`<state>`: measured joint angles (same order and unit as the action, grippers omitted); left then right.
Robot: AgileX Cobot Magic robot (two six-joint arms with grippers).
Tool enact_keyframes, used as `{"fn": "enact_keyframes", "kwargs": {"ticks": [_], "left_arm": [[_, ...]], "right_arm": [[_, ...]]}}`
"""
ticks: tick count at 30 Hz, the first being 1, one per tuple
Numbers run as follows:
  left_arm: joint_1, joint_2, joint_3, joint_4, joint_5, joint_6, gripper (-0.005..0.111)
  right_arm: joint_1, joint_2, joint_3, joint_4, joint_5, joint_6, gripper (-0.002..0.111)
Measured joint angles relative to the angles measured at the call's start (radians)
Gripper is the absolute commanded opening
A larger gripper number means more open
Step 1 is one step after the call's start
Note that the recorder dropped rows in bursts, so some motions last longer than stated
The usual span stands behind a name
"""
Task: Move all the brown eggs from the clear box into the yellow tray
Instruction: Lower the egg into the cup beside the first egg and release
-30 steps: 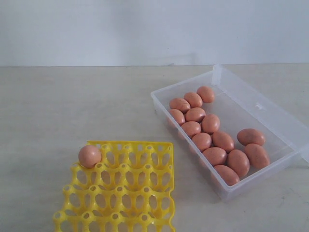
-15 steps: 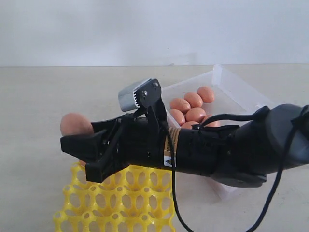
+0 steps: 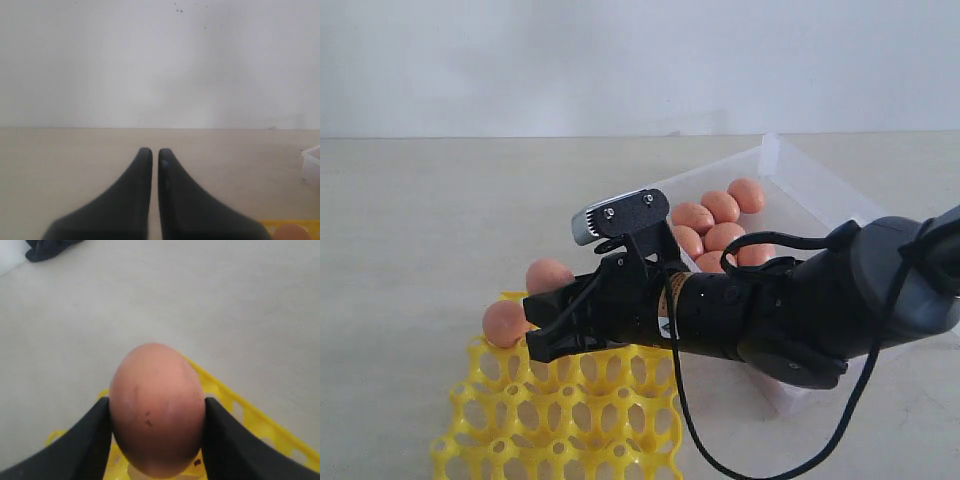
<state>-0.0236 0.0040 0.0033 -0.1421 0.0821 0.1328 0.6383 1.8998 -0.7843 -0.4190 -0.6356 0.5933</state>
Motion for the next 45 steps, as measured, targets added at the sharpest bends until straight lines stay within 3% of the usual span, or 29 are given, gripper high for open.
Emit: {"fn": "enact_keyframes", "kwargs": {"ticks": [28,36,45], "left_arm": [[0.0,0.0,0.0,0.0,0.0,0.0,0.004],[0.0,0.0,0.0,0.0,0.0,0.0,0.004],[0.0,0.0,0.0,0.0,0.0,0.0,0.004]], "right_arm": [[0.0,0.002,-0.04,0.004,0.089,-0.11,0.0],[0.0,0.054,-0.17,0.004,0.235,-0.025,0.0],[0.0,0.056,-0.175,-0.101,0.274,0.033,0.0]]}}
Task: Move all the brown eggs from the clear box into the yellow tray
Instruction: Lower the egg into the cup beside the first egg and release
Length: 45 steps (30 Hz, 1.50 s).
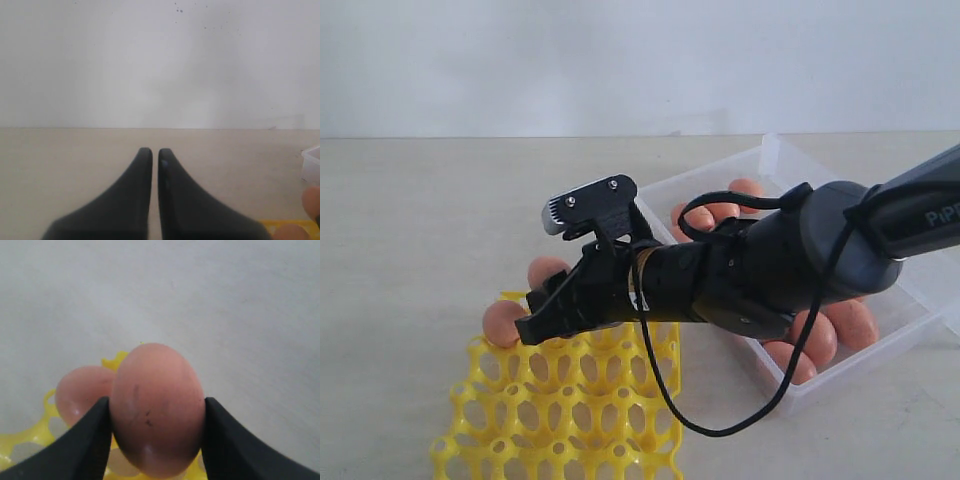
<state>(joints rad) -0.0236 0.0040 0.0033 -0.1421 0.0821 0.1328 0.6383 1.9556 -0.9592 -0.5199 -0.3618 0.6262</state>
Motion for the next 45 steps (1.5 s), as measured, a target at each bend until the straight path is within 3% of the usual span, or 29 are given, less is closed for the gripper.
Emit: {"fn": "enact_keyframes", "kwargs": {"ticks": [18,20,24,26,31,36,45], "left_arm": [[0.0,0.0,0.0,0.0,0.0,0.0,0.004],[0.0,0.0,0.0,0.0,0.0,0.0,0.004],[0.0,0.0,0.0,0.0,0.0,0.0,0.004],[0.0,0.0,0.0,0.0,0.0,0.0,0.004],[0.0,0.0,0.0,0.0,0.0,0.0,0.004],[0.0,0.0,0.0,0.0,0.0,0.0,0.004],[0.0,0.0,0.0,0.0,0.0,0.0,0.004]], "right_arm": [[0.0,0.03,-0.006,-0.151,-0.007,0.092,0.001],[0.0,0.03,-0.006,-0.152,-0.009,0.092,0.007],[0.0,0.03,-0.006,-0.153,-0.01,0.092,0.032],[0.0,0.03,-0.006,-0.155,-0.01,0.088,0.038],[0.0,0.03,-0.006,-0.157,-0.01,0.079,0.043],[0.0,0.03,-0.006,-0.176,-0.01,0.062,0.057],[0.0,0.03,-0.006,-0.205,-0.011,0.042,0.057]]}}
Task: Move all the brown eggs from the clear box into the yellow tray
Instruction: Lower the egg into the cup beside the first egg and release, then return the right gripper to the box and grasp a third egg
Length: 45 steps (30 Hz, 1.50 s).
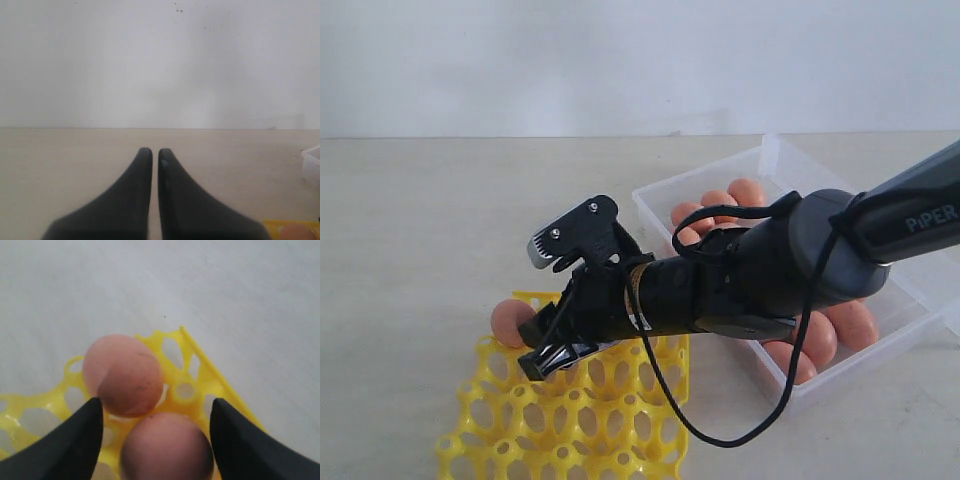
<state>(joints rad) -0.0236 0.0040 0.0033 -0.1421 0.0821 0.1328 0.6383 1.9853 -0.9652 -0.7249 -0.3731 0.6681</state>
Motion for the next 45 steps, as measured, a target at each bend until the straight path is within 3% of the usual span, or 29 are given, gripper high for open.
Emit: {"fn": "enact_keyframes", "kwargs": {"ticks": [9,15,20,22,26,29,34,45], "left_arm": [[0.0,0.0,0.0,0.0,0.0,0.0,0.004],[0.0,0.0,0.0,0.0,0.0,0.0,0.004],[0.0,0.0,0.0,0.0,0.0,0.0,0.004],[0.0,0.0,0.0,0.0,0.0,0.0,0.004],[0.0,0.0,0.0,0.0,0.0,0.0,0.004],[0.0,0.0,0.0,0.0,0.0,0.0,0.004],[0.0,0.0,0.0,0.0,0.0,0.0,0.004],[0.0,0.0,0.0,0.0,0.0,0.0,0.004]], "right_arm": [[0.0,-0.083,-0.05,0.005,0.05,-0.043,0.057],[-0.018,-0.267,-0.171,0.018,0.308,-0.064,0.054],[-0.155,-0.298,-0.294,0.037,0.774,-0.088,0.043],[-0.24,-0.266,-0.346,0.098,0.961,-0.196,0.043],[-0.429,-0.149,-0.488,0.482,1.292,-0.612,0.043],[-0.499,-0.038,-0.571,0.744,1.489,-0.831,0.043],[-0.511,0.079,-0.605,0.914,1.439,-0.876,0.043],[-0.511,0.122,-0.609,0.977,1.295,-0.813,0.043]]}}
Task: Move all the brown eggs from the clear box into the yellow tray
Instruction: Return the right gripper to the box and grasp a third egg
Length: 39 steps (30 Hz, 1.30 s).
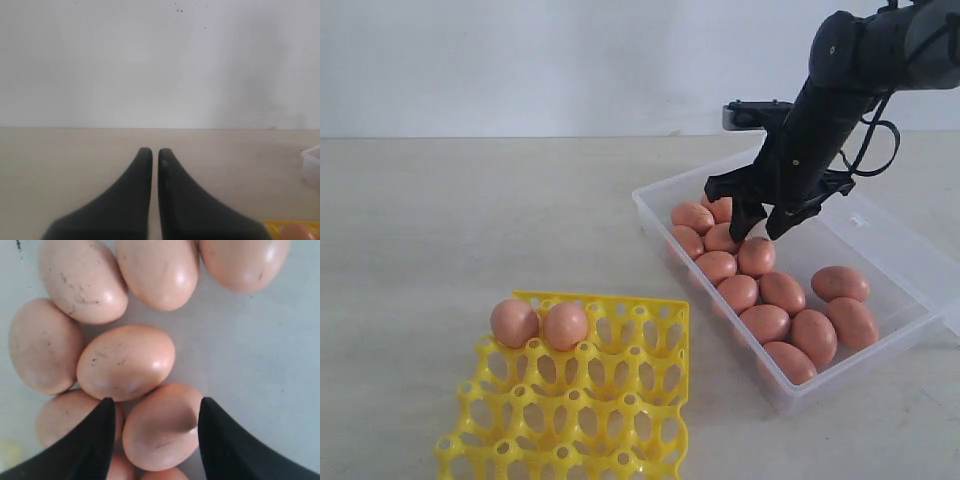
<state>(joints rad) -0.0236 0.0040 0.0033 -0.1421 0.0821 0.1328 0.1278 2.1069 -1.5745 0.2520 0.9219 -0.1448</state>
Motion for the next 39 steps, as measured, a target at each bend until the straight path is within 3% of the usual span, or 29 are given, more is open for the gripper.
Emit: {"fn": "enact_keyframes", "kwargs": {"ticks": [8,12,15,26,32,39], "left_arm": [[0.0,0.0,0.0,0.0,0.0,0.0,0.004],[0.0,0.0,0.0,0.0,0.0,0.0,0.004],[0.0,0.0,0.0,0.0,0.0,0.0,0.004],[0.0,0.0,0.0,0.0,0.0,0.0,0.004],[0.0,0.0,0.0,0.0,0.0,0.0,0.004],[0.0,0.0,0.0,0.0,0.0,0.0,0.004]], "right_arm": [[0.0,0.0,0.0,0.006,0.038,0.066,0.045],[0.0,0.004,0.0,0.002,0.031,0.078,0.064],[0.0,0.03,-0.002,-0.002,0.04,0.081,0.066],[-0.002,0.07,-0.002,-0.008,0.021,0.06,0.065],[-0.002,0.07,-0.002,-0.008,-0.003,0.055,0.046],[-0.002,0.07,-0.002,-0.008,-0.013,0.06,0.043]]}}
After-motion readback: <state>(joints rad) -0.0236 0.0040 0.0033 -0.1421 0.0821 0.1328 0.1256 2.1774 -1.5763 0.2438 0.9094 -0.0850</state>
